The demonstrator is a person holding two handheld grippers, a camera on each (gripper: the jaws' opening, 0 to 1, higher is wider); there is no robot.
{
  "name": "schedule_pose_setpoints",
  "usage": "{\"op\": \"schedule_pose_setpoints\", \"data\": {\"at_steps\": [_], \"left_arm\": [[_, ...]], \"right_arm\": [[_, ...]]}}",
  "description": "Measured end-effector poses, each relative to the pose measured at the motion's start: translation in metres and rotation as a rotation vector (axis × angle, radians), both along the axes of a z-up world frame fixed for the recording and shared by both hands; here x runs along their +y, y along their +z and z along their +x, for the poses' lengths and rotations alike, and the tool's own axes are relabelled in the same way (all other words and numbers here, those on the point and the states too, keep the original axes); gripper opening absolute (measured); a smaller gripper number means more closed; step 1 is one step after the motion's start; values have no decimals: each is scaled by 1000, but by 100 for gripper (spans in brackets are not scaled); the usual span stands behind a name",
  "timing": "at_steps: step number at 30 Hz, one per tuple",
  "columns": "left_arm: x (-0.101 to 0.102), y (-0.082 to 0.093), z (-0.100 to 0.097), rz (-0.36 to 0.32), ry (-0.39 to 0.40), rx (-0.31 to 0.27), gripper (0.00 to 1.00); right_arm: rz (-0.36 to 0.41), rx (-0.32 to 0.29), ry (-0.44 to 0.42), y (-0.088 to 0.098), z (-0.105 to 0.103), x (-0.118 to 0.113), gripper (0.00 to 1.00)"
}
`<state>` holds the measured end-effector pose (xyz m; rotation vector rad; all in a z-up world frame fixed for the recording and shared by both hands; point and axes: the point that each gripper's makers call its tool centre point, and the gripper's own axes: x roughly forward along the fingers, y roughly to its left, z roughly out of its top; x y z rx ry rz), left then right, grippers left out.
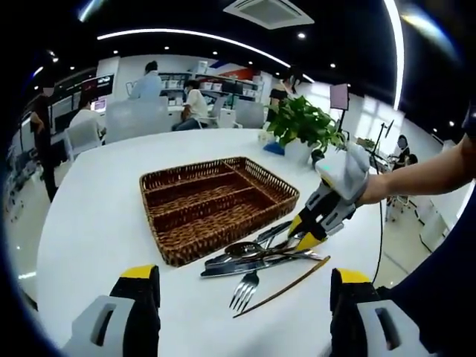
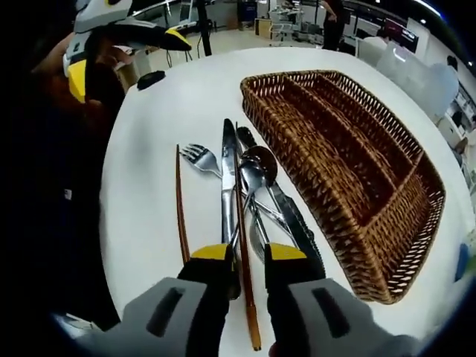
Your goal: Arrange the knives, forks, and spoons in their matching storage slots by inserting each utensil handle-first until every utensil is classified and aligned in the correct compartment
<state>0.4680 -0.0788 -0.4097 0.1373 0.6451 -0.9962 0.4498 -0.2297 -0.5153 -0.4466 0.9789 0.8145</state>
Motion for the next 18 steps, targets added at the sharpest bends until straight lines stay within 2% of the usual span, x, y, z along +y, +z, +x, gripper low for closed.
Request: {"op": "schedule_pose_setpoints", "data": {"at_steps": [6,11,13,18], "left_arm": [[0,-3,0,-2,1,11,99],[3,-5,0,-4,15,16,99],[4,-7,0,-3,16,21,99],[4,-9,1,6,15,24,99]], "right_arm": [[-13,7,22,-1,3,3,12],[-26,-40,60,7,6,8,6],[-17,-4,71,3,2,10,5],[-32,18,69,-5,0,8,7]]}}
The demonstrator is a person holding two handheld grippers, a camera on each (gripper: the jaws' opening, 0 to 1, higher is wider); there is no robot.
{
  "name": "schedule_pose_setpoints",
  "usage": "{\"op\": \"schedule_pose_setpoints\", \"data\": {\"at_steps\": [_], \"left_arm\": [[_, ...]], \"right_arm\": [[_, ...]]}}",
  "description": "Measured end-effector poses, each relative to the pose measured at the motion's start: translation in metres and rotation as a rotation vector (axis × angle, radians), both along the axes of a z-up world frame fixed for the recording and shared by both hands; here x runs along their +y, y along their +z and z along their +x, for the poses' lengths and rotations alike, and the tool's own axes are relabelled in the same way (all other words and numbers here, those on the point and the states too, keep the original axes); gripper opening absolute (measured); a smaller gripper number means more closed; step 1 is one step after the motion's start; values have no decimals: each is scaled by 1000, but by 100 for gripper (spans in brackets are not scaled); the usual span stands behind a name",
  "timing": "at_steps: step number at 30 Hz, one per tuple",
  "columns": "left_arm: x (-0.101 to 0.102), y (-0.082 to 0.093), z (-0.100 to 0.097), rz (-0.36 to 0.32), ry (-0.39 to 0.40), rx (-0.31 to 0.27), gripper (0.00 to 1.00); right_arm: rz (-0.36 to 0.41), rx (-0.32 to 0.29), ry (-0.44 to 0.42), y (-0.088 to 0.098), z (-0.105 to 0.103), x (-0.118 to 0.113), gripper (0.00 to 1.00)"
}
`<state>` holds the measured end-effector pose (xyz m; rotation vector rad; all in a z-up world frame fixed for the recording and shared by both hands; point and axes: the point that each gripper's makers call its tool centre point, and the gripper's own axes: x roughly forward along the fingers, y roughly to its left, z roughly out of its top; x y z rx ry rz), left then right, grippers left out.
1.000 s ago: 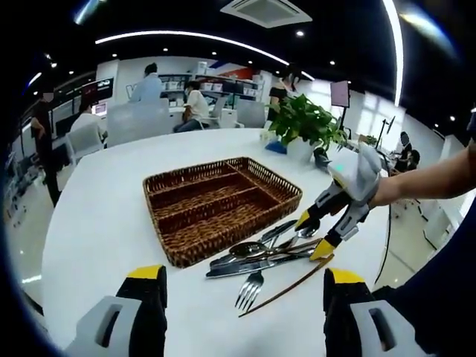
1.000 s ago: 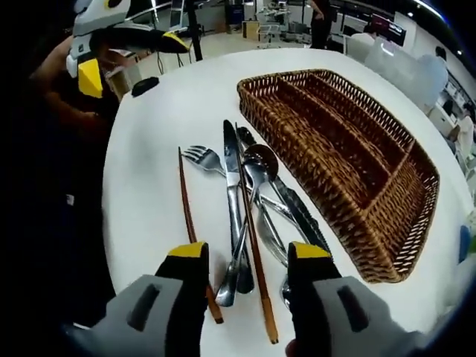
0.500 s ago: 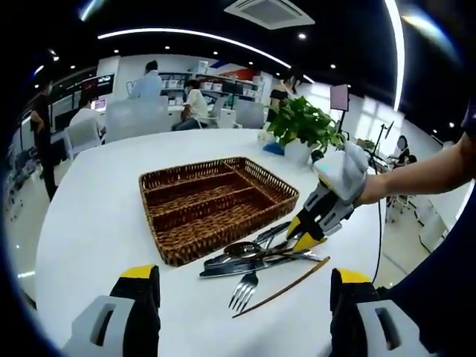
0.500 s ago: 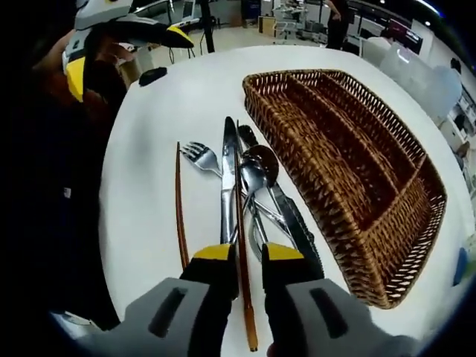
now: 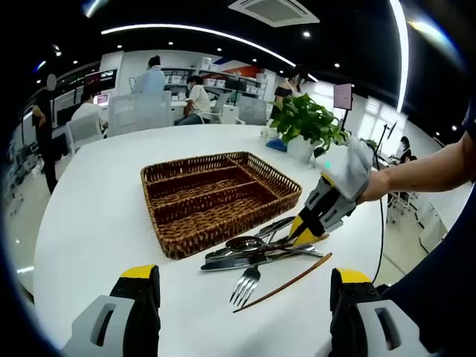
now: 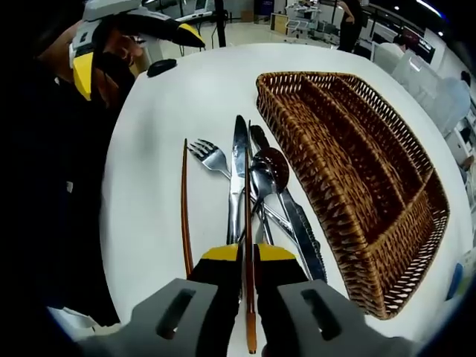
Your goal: Arrange the knives, forks, and spoons in their matching storage slots by inserting each utensil handle-first until every utensil is classified and aligned in the correct compartment
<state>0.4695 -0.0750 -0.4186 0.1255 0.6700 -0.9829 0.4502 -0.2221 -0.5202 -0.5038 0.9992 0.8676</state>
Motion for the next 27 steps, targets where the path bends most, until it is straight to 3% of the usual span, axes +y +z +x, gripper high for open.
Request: {"op": "schedule_pose_setpoints", "data": {"at_steps": [8,19,27], "left_arm": [[1,0,1,-2,4,-1,98],[-5,-4,-4,-1,-15,13,96],[-10,0,-5,-13,-35,1,96]], "right_arm": [[-36,24,25,-12,-3,-3,5],[-12,0,30,-4,-7,-1,3],[72,-5,-75,12,-5,4,3]]}}
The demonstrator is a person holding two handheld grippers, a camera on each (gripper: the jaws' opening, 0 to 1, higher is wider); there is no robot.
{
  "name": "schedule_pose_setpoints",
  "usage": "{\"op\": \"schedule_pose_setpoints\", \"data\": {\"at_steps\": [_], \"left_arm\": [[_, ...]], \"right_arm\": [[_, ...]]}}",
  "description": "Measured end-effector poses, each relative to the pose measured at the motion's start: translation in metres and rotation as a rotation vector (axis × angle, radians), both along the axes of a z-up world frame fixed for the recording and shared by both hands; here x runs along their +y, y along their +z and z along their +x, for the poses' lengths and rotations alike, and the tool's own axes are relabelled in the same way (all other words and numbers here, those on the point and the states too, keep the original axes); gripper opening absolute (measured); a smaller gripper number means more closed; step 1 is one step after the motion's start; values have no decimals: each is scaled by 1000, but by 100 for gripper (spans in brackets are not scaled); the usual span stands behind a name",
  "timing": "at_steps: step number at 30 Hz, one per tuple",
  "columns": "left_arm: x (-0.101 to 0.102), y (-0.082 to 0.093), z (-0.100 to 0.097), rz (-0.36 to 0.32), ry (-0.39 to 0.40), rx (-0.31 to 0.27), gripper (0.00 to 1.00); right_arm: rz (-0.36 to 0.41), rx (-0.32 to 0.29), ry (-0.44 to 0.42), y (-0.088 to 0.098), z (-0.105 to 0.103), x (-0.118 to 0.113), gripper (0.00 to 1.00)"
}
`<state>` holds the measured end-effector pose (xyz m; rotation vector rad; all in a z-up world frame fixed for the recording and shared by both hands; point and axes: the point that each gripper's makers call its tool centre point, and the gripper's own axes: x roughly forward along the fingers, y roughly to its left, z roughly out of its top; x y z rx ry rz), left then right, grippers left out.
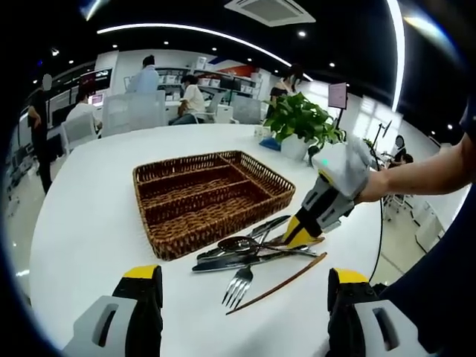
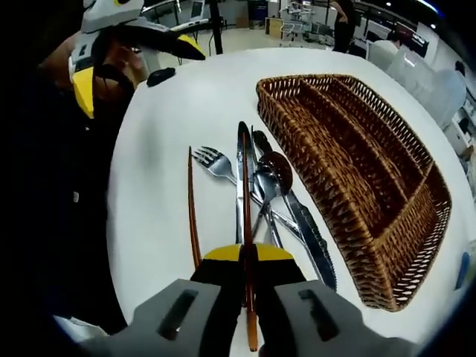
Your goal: Arrange the knives, forks, and spoons in their matching storage slots by inserting each utensil handle-first until every utensil is classified and aligned in the correct compartment
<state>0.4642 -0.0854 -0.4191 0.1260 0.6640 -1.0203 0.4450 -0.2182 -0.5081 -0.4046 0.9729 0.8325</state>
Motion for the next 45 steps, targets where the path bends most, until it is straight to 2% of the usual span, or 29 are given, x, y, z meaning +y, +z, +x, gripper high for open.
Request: {"op": "schedule_pose_setpoints", "data": {"at_steps": [2,9,12,14,16,19,22,26,28,30,33,34,38,40,45], "left_arm": [[-1,3,0,-7,-4,-7,96],[0,6,-2,-12,-20,-27,95],[0,6,-3,-8,-18,-27,95],[0,9,-2,-9,5,-37,95],[-3,13,-1,-17,10,-40,95],[-15,19,-1,-40,-6,-29,92],[-31,26,2,-66,-22,-21,89],[-51,36,6,-115,-33,8,84],[-61,44,6,-136,-45,3,84],[-77,54,3,-194,-50,26,82],[-103,72,-3,-308,-47,101,79],[-108,76,-4,-322,-48,98,78],[-126,80,-3,-295,-55,67,78],[-134,82,-6,-275,-65,63,78],[-150,94,-10,-311,-58,74,68]], "right_arm": [[35,4,-48,3,0,1,2],[71,-21,-117,14,1,-3,2],[81,-61,-139,25,1,-2,2],[116,-105,-150,41,-2,5,2],[122,-125,-150,49,-6,8,2],[155,-171,-174,64,-8,13,2],[157,-217,-182,75,-9,12,2],[170,-244,-226,86,-10,6,2],[164,-261,-220,91,-13,4,2],[158,-280,-217,97,-16,1,0],[178,-310,-241,109,-19,-8,0],[195,-315,-254,113,-19,-10,0],[208,-357,-297,125,-19,-27,0],[238,-378,-313,134,-19,-32,0],[293,-414,-356,151,-21,-45,0]]}}
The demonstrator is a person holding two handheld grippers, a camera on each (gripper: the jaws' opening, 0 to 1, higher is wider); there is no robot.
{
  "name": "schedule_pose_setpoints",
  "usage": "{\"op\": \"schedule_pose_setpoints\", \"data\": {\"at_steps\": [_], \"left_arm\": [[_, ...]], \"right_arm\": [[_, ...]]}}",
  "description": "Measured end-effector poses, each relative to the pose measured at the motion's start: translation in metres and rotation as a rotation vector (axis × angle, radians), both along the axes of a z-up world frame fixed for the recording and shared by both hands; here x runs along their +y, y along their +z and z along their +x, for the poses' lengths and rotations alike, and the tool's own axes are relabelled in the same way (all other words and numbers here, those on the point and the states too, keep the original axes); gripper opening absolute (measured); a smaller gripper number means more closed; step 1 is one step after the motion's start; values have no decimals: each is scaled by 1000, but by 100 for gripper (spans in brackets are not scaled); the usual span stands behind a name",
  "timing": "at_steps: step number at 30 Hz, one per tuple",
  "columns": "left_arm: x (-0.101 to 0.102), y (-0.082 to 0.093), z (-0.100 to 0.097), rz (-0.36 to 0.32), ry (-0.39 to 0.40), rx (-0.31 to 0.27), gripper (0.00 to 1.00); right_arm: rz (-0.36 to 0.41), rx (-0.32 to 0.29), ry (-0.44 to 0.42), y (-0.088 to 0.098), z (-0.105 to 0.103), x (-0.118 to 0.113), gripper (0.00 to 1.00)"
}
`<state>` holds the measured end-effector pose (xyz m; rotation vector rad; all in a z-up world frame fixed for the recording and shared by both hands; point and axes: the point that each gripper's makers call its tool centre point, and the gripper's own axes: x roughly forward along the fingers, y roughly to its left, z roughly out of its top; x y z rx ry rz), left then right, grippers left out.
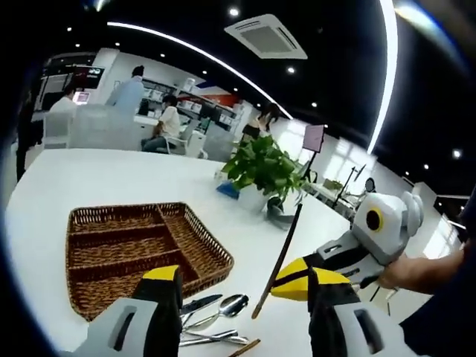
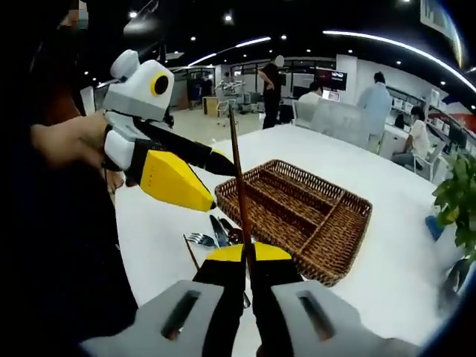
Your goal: Arrange the knives, forks, and spoons in their matching storage slots by inserting each utensil handle-first until every utensil is classified and aligned in the correct compartment
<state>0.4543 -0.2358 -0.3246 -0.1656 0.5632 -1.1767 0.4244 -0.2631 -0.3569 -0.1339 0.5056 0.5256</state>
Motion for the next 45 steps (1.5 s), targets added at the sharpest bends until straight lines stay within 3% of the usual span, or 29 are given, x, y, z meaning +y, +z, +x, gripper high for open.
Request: {"op": "schedule_pose_setpoints", "data": {"at_steps": [2,6,11,14,17,18,23,33,45], "left_arm": [[-8,3,-1,-7,-7,-1,65],[-27,24,-6,-46,-37,-47,50],[-44,36,-9,-37,-68,-91,46],[-49,44,-10,-39,-63,-131,41],[-54,49,-11,-38,-57,-176,30],[-55,50,-10,-34,-53,-195,26],[-56,57,-9,-51,-24,-203,19],[-54,56,-8,-28,-29,-228,3],[-52,60,-10,-2,-69,-244,1]], "right_arm": [[52,-3,-2,2,1,1,0],[80,-9,-1,4,0,-2,0],[157,-14,-4,9,-1,-5,0],[189,-1,-15,8,-1,-8,0],[312,18,-37,15,-2,-6,0],[323,21,-38,15,-2,-6,0],[371,24,-35,18,-2,-6,0],[411,40,-32,22,2,-6,0],[396,23,-12,25,3,-1,2]]}}
